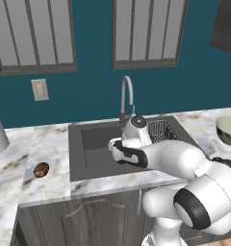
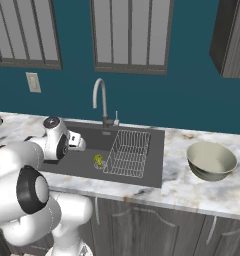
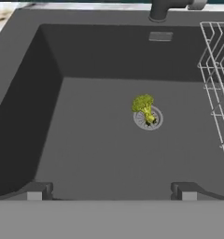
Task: Remove the broccoli and potato from the sink. Then move the bowl and cup from the counter to the sink for washing.
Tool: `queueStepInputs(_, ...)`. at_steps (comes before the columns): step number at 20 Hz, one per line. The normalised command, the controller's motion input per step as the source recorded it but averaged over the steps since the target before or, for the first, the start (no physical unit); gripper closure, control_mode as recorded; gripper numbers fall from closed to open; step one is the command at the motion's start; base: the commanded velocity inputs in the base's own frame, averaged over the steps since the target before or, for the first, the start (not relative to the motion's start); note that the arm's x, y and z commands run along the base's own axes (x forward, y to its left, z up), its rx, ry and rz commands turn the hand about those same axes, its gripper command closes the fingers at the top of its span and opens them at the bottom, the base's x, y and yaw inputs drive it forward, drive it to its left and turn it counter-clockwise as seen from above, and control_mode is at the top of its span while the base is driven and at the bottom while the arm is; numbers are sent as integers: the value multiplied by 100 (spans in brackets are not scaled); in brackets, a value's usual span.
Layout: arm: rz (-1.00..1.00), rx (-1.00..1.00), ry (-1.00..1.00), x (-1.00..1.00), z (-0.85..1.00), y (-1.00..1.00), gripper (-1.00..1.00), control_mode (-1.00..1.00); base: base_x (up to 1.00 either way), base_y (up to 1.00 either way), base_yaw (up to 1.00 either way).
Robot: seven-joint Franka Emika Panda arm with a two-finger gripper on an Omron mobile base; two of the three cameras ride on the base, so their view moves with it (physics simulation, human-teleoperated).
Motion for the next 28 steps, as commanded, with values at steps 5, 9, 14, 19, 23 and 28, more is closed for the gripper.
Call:
queueStepInputs(5,0,0,0,7,-1,-17,-100,-100,0,0,0)
queueStepInputs(9,0,0,0,2,-6,-16,-100,-100,0,0,0)
queueStepInputs(14,0,-3,0,0,-11,-4,-100,-100,0,0,0)
queueStepInputs(19,0,-10,0,0,-11,-1,-100,-100,0,0,0)
queueStepInputs(23,0,-10,0,2,-8,-7,-100,-100,0,0,0)
queueStepInputs(28,0,-5,0,5,-4,-8,-100,-100,0,0,0)
